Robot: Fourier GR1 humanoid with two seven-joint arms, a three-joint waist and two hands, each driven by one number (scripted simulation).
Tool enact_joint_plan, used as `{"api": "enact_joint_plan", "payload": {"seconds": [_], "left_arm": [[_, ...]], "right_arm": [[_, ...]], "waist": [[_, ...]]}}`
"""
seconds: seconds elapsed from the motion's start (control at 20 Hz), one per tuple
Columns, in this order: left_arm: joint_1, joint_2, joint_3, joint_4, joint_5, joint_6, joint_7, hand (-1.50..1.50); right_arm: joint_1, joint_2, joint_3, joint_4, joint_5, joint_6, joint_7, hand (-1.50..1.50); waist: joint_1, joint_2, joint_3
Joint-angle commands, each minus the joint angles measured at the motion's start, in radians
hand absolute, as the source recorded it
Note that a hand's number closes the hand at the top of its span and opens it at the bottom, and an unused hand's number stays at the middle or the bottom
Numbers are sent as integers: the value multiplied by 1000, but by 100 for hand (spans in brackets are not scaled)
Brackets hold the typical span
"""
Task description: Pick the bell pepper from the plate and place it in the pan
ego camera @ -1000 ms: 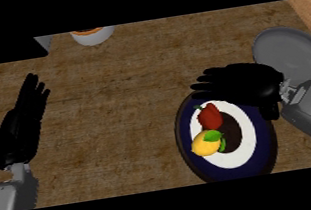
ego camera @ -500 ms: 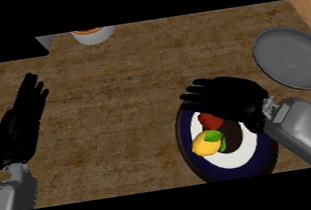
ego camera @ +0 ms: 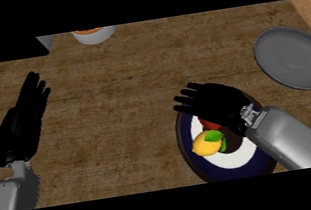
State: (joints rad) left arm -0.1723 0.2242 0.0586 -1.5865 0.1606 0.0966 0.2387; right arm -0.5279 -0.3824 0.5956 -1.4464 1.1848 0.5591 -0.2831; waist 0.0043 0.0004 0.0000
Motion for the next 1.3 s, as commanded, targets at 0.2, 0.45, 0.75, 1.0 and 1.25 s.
{"api": "enact_joint_plan", "payload": {"seconds": [0.2, 0.45, 0.75, 1.0, 1.25], "left_arm": [[32, -21, 4, -41, -16, -14, -5, 0], [-20, -59, -4, 65, -47, -2, -39, 0], [-2, -38, 20, 16, -44, -20, -11, 0], [1, -42, 26, -10, -56, -19, -4, 0], [-37, -28, 57, 34, -21, -57, 2, 0]], "right_arm": [[-17, 36, -40, 152, 113, -47, -96, -150], [-45, 94, -89, 291, 158, -153, -161, -150], [-78, 213, -107, 428, 203, -179, -156, -150], [-61, 226, -130, 490, 256, -199, -167, -150], [-15, 210, -109, 397, 259, -215, -268, 150]], "waist": [[2, -1, 0], [-1, 1, 0], [3, 1, 0], [2, 0, 0], [-4, -1, 0]]}}
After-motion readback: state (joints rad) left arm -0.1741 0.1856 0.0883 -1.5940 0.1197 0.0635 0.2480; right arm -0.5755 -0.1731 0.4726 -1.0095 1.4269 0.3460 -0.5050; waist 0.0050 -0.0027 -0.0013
